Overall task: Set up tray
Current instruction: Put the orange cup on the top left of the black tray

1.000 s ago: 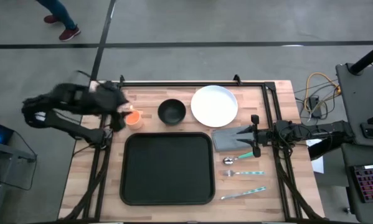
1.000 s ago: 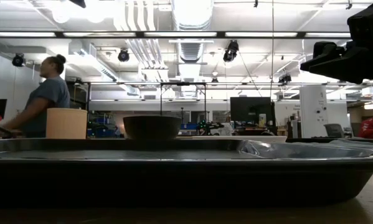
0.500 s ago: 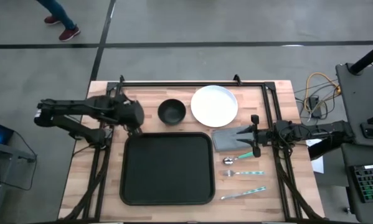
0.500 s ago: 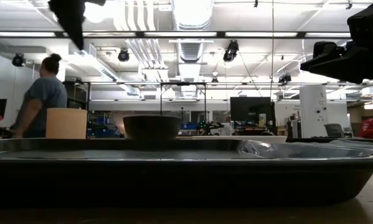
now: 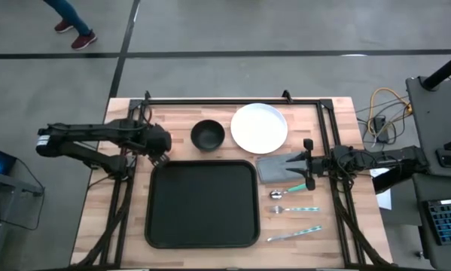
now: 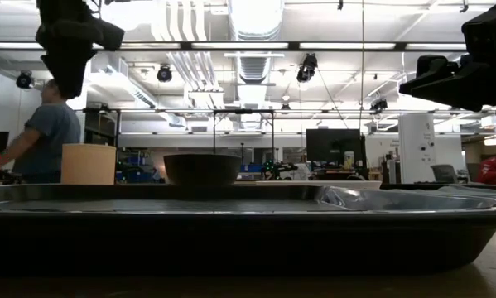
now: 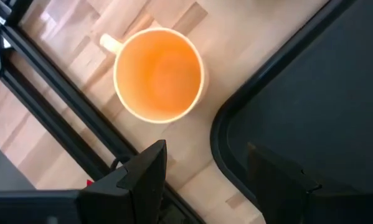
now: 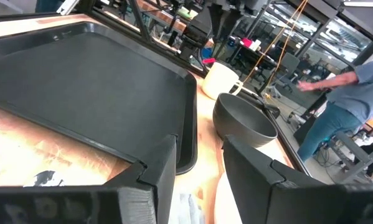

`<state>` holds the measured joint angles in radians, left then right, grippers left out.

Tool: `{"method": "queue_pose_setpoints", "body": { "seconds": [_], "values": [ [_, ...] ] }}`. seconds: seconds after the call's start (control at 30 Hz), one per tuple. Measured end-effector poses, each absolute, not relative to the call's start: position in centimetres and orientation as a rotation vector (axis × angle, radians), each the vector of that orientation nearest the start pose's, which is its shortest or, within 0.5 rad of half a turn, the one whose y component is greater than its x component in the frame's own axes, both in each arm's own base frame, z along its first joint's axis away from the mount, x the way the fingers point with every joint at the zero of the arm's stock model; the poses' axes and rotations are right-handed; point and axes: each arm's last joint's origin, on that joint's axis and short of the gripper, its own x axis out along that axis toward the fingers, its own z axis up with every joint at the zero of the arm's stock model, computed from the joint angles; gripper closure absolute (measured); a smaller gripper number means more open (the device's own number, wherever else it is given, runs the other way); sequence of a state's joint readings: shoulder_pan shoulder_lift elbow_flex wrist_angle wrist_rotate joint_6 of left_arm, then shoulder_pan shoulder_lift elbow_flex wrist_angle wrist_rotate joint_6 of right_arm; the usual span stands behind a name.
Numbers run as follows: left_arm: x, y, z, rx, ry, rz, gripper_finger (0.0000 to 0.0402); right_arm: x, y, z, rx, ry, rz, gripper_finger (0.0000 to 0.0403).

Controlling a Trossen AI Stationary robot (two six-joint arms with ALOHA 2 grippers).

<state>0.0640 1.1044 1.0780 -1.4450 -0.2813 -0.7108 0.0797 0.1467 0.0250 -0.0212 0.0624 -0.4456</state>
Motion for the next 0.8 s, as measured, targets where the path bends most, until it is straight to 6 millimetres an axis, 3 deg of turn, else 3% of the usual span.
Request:
{"method": "queue_pose_setpoints", "body": {
  "seconds": [0.8],
  "values": [
    [19.2, 6.3, 27.1, -0.341, 1.412, 0.746, 0.0203, 10.5, 0.7, 15.8, -0.455, 0.136, 0.049, 0.028]
  ]
}}
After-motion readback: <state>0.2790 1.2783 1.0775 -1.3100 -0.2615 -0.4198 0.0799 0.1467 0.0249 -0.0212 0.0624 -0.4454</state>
